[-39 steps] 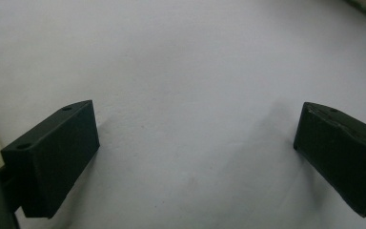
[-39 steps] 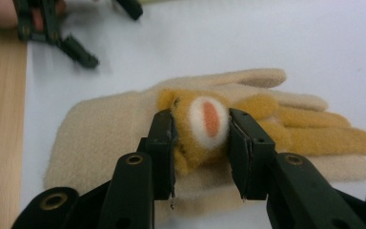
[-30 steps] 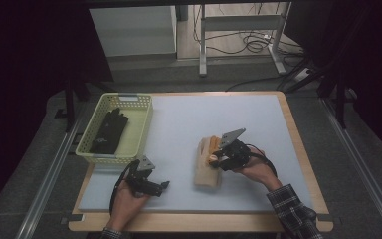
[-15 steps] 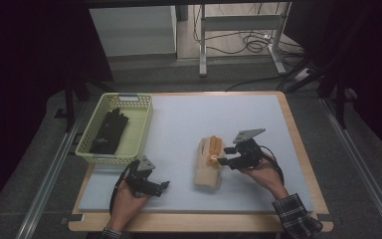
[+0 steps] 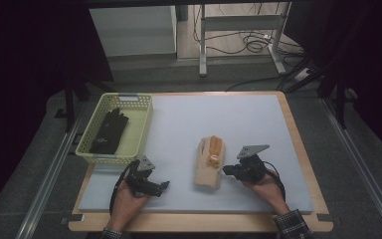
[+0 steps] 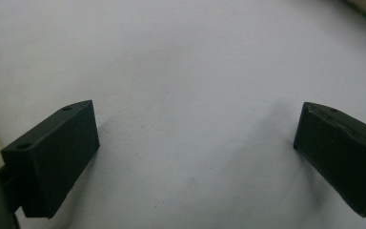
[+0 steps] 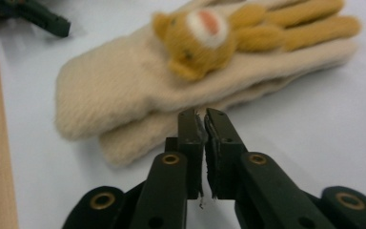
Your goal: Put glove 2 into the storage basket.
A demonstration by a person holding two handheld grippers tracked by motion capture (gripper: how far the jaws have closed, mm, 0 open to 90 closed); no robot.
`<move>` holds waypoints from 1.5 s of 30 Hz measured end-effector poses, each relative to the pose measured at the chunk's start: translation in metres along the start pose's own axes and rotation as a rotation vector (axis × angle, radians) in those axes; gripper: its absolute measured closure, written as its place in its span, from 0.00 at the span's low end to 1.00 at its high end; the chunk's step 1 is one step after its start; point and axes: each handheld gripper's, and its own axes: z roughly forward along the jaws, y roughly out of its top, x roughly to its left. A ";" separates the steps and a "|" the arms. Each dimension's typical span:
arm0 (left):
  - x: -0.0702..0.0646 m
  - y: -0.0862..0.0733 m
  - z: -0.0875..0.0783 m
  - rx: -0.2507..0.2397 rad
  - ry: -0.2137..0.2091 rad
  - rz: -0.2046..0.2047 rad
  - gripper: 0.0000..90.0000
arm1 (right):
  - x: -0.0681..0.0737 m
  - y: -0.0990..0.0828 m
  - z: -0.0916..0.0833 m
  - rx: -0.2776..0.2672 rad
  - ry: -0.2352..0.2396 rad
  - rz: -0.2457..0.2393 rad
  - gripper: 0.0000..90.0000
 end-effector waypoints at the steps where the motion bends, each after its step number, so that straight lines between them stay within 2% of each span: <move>1: 0.000 0.000 0.000 0.000 0.000 0.000 0.02 | 0.002 -0.002 0.001 0.003 0.001 -0.004 0.95; 7: 0.000 0.000 0.000 0.000 0.000 0.000 0.02 | 0.012 -0.006 0.013 0.033 0.019 -0.021 0.95; 14: 0.000 0.000 0.000 0.000 0.001 0.001 0.02 | 0.019 -0.002 0.026 0.032 0.040 -0.031 0.95; 25: 0.000 0.000 0.000 0.001 0.001 0.001 0.02 | 0.034 0.016 0.050 0.034 0.026 -0.038 0.93; 32: 0.000 0.000 0.000 0.001 0.001 0.001 0.02 | 0.036 0.024 0.063 0.019 0.026 -0.053 0.93; 37: 0.000 0.000 0.000 0.001 0.001 0.001 0.02 | 0.038 0.029 0.070 0.012 0.014 -0.044 0.93; 41: 0.000 0.000 0.000 0.001 0.001 0.001 0.02 | 0.039 0.032 0.074 0.007 0.008 -0.038 0.92; 45: 0.000 0.000 0.000 0.000 0.001 0.000 0.02 | 0.042 0.033 0.071 0.022 0.001 -0.057 0.87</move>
